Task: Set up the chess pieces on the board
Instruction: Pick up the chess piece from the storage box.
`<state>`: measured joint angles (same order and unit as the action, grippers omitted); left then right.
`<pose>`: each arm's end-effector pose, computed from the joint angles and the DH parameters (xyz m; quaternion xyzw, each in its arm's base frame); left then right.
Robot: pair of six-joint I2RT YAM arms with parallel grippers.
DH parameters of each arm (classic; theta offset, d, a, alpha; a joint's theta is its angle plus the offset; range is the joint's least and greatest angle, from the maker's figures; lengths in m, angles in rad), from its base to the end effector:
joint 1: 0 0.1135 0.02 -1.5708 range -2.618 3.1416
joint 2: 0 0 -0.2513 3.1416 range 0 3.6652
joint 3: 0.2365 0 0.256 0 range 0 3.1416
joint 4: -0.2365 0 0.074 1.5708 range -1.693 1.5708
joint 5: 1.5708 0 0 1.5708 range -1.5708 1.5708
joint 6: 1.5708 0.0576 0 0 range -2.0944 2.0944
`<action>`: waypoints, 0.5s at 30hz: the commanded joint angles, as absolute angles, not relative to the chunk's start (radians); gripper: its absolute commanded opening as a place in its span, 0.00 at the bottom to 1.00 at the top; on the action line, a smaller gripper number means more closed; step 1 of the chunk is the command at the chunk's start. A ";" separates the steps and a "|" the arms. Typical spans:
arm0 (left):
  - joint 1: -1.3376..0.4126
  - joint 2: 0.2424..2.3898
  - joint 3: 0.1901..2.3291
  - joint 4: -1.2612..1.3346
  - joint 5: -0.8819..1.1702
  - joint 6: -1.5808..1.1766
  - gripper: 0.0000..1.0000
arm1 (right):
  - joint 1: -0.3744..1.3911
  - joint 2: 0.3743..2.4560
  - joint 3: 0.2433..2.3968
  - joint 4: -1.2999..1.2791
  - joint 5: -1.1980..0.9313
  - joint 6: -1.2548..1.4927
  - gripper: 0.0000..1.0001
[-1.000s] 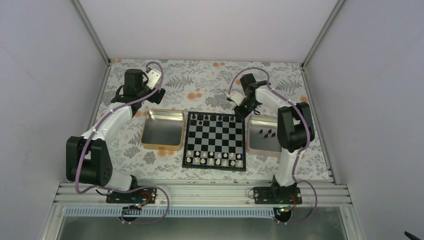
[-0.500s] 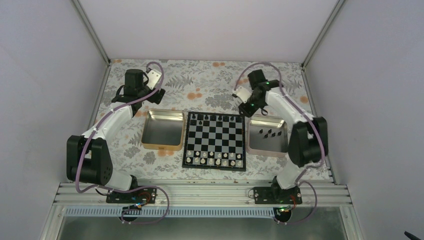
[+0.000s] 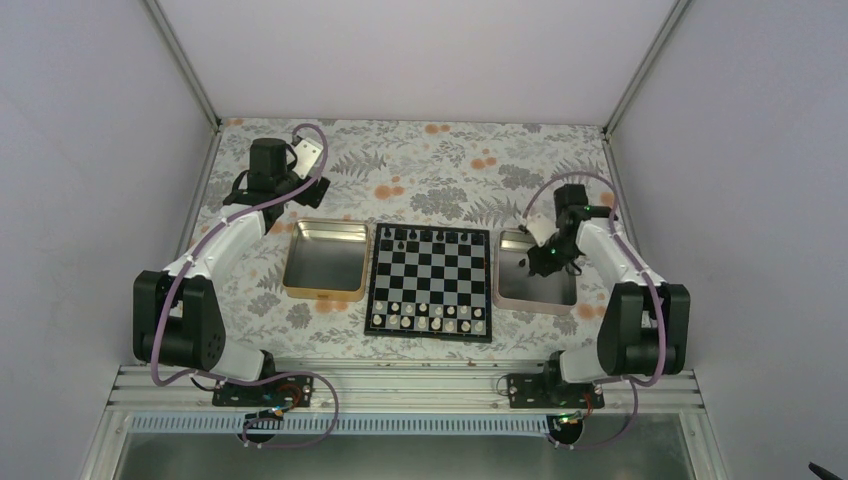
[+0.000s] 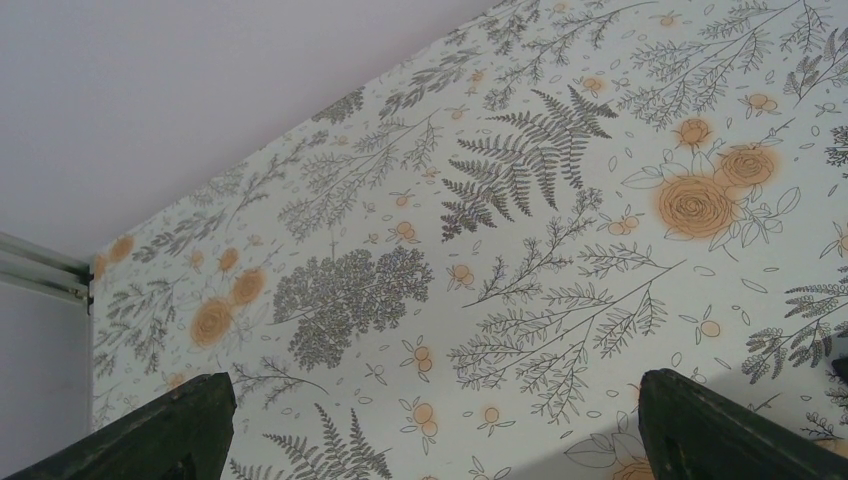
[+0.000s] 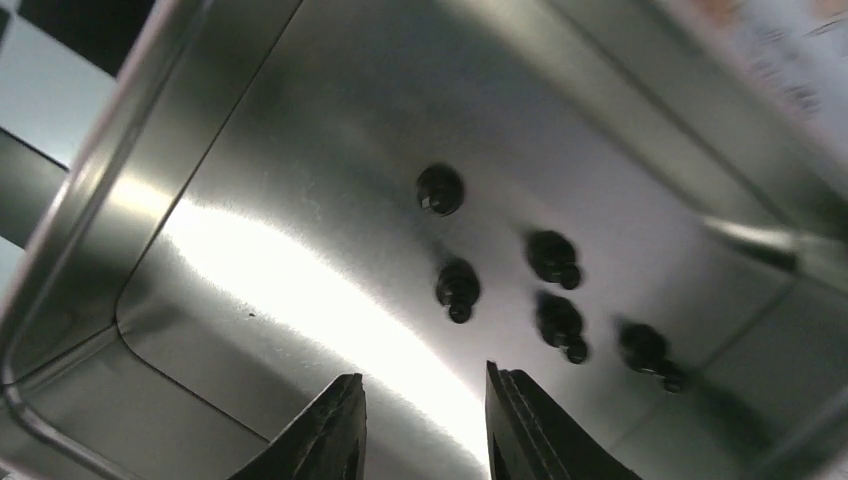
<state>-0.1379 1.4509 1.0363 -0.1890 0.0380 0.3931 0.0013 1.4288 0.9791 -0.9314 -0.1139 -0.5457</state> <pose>0.3466 -0.0503 0.2430 0.2408 0.8518 0.0425 0.4632 0.2594 0.0069 0.1792 -0.2736 0.9555 0.0292 0.1063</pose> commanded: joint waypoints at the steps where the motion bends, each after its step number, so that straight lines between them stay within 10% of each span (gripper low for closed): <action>1: -0.144 1.446 1.061 -0.169 0.044 0.399 1.00 | 0.024 1.445 0.905 -0.805 -0.121 -0.565 0.33; 15: -0.144 1.445 1.049 -0.167 0.029 0.399 1.00 | 0.051 1.597 0.946 -0.681 -0.115 -0.594 0.32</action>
